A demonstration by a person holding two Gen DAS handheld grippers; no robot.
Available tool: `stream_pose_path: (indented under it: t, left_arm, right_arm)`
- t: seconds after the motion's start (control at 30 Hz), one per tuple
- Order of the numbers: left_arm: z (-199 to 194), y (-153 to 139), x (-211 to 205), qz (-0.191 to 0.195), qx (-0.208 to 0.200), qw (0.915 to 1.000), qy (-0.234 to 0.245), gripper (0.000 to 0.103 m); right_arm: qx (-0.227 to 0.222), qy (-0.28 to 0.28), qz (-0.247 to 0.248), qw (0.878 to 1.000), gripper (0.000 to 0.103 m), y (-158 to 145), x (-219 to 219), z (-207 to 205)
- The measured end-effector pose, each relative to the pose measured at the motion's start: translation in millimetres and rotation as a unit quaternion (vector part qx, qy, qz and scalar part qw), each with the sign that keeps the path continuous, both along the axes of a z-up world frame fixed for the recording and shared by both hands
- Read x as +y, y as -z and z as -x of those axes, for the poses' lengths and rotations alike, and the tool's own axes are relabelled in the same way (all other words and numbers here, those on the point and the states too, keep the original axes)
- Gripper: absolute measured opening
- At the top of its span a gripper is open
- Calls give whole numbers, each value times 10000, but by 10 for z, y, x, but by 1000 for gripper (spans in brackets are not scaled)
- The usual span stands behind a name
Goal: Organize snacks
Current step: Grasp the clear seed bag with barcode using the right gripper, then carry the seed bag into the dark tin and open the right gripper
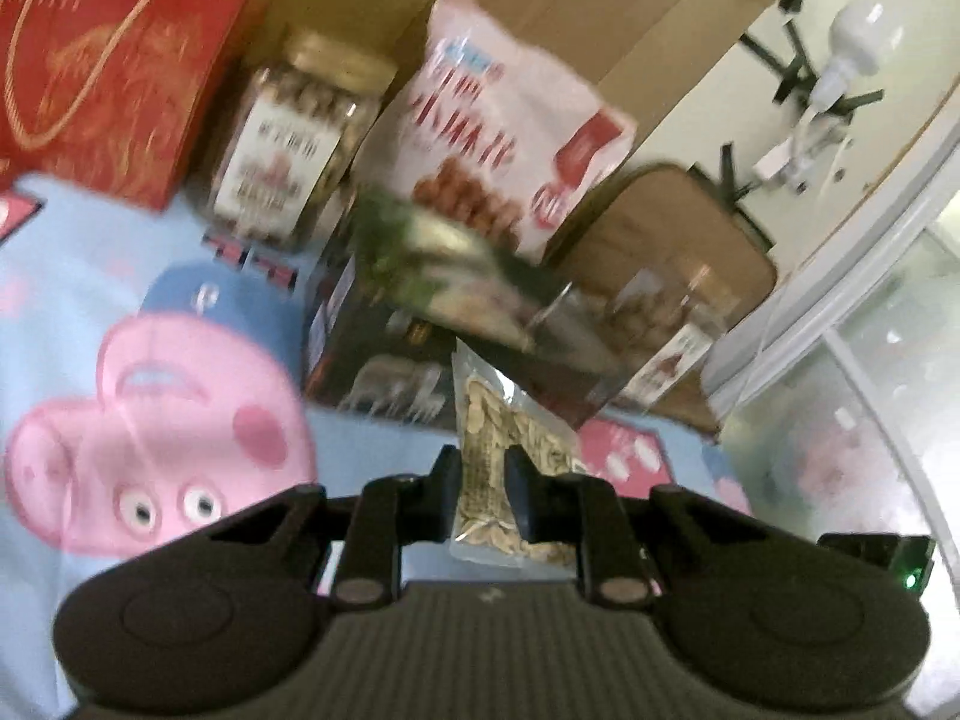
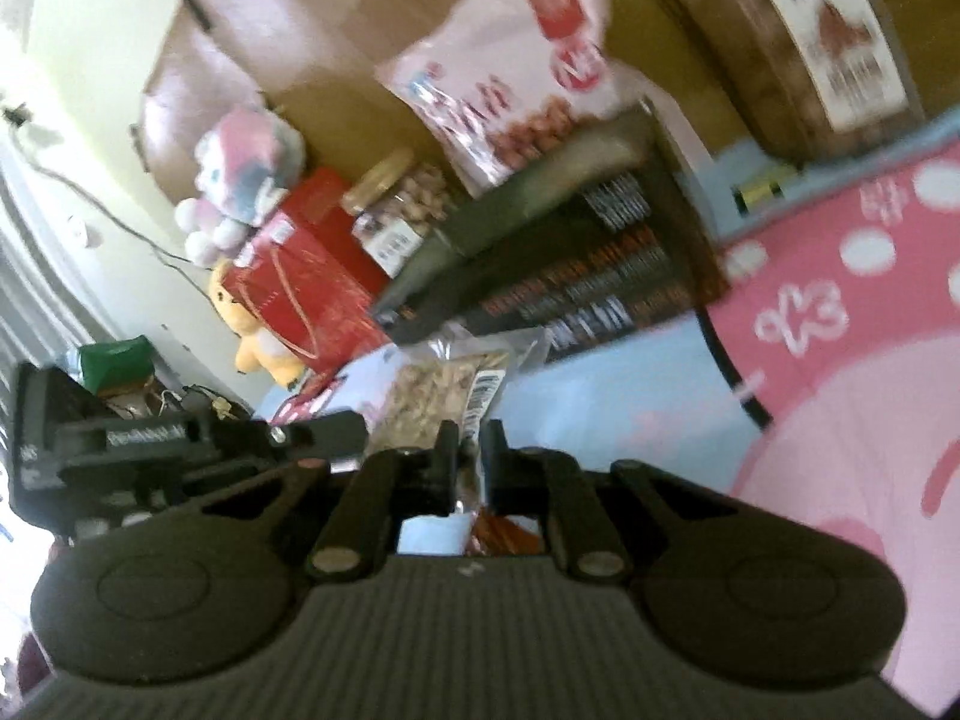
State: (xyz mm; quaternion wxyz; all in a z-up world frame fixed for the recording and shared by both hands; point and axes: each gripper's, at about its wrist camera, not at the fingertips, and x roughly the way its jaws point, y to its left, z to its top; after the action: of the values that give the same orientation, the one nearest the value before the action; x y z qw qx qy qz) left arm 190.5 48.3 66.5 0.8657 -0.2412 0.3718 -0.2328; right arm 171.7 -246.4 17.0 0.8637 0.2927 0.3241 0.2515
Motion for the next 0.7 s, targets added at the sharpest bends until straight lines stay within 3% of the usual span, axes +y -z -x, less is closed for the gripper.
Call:
stream_pose_path:
  t: [0.33,0.53,0.7]
  left_arm:
    - [-323,-326,-164,-30,-340,9994,6,16]
    - [-205,-211,-220,41,-314,9994,122,16]
    - [-4,-42,-235,13,-122,9998,147,16]
  right_arm:
    - [-960,253,323,9945,11,-389,-23,-256]
    - [-1329,335,468,9894,11,-435,-81,-126]
    - [-1262,271,457,9906,11,-334,-105,147]
